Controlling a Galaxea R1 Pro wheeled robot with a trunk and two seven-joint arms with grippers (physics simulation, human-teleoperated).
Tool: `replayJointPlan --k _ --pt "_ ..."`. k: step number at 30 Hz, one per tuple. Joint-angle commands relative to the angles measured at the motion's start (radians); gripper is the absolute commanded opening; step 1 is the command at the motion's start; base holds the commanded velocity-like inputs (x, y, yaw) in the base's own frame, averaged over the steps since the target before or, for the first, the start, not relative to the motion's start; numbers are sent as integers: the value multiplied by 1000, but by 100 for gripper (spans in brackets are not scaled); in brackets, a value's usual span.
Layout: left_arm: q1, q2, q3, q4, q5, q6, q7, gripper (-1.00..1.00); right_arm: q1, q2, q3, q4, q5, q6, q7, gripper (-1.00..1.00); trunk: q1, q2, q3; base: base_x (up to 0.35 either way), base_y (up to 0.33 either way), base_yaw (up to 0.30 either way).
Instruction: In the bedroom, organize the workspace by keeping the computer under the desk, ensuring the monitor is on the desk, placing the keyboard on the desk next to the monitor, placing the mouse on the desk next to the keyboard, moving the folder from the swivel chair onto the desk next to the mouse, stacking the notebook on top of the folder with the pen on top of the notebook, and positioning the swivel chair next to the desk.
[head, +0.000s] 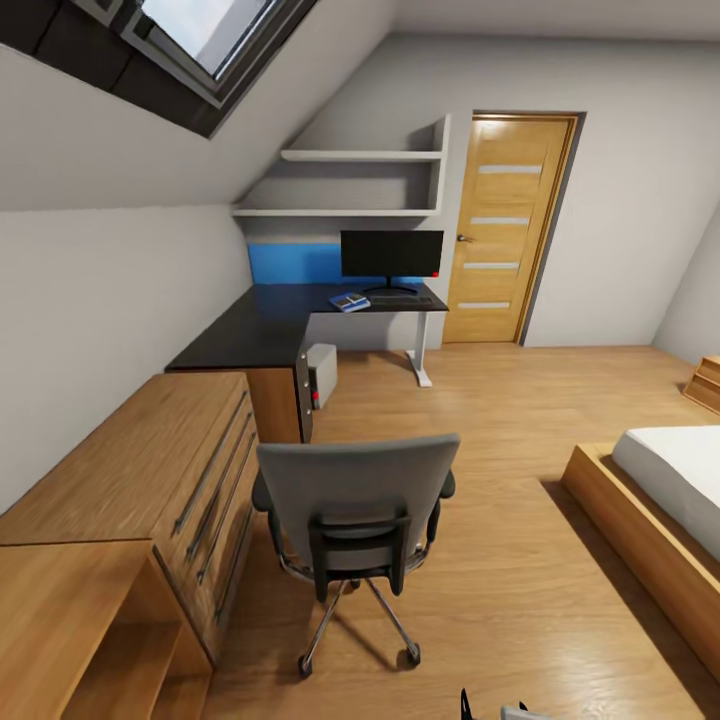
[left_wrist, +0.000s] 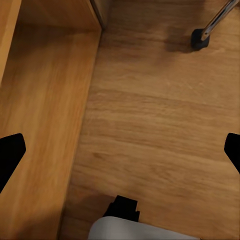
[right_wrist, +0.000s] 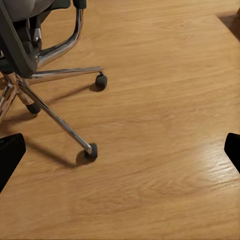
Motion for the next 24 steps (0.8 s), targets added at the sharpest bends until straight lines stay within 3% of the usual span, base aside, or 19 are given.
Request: replayJointPlan --k 1,24 --pt "-1 1 -9 0 10 -5 6 100 -1 0 9 0 -1 -1 -9 100 4 -8 -4 0 0 0" --pt "-1 0 -9 13 10 -7 6 100 -1 0 8 11 0 -1 -9 100 92 -169 -76 0 0 0"
